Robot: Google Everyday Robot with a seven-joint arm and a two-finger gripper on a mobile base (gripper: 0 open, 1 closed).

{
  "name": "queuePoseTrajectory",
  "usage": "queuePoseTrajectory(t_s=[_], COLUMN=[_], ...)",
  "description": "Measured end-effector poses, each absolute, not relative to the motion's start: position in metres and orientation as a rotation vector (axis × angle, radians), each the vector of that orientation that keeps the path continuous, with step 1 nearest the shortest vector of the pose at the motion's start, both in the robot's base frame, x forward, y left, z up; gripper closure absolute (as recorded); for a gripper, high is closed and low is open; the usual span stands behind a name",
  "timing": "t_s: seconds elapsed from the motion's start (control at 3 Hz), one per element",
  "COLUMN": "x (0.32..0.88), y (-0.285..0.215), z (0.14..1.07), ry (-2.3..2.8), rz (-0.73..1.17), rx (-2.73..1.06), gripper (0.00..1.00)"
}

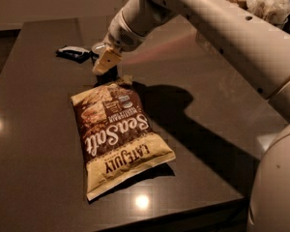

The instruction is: Move pepsi can near brown chip bag

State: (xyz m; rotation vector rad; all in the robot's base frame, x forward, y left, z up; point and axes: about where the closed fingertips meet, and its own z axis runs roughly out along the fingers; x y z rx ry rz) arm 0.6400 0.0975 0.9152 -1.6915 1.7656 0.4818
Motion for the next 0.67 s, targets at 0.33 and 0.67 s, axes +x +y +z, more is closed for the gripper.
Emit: queuePoseTrajectory(t_s=[0.33, 0.67], x=[0.6395, 0.6394], y=[0.0992, 0.0993], z=[0.9139, 0.9138], ry=[1.765, 1.765], rz=[0.485, 0.485], rx=[-1.695, -1.695], gripper=[0.0, 0.0])
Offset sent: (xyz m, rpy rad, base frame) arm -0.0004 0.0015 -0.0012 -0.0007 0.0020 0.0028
